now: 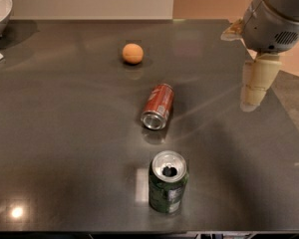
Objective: Move coke can near green can
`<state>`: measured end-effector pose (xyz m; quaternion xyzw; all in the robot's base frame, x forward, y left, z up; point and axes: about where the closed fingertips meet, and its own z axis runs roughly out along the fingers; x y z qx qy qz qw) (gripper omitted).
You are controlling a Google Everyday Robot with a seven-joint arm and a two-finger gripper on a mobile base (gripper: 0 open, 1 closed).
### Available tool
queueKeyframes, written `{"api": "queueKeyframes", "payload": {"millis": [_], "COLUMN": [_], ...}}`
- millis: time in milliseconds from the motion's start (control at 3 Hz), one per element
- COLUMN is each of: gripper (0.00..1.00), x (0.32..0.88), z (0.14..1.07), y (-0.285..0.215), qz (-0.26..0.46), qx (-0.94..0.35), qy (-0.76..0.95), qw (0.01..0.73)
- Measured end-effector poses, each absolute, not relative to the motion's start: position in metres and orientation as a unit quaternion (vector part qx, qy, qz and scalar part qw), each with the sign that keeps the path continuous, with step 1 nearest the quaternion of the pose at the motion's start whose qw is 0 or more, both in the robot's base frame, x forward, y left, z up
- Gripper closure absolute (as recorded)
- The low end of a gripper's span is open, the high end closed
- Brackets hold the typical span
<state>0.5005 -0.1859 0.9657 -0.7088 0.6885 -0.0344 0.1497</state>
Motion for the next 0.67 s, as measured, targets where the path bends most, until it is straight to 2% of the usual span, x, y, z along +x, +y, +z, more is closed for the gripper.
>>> {"api": "queueKeyframes", "payload": {"millis": [667], "gripper": [0.00], "x": [0.547], "z": [0.930], "y": [-0.121], "qz": [-0.002], "qx": [-0.828], "qy": [0.539], "qw": [0.155]}}
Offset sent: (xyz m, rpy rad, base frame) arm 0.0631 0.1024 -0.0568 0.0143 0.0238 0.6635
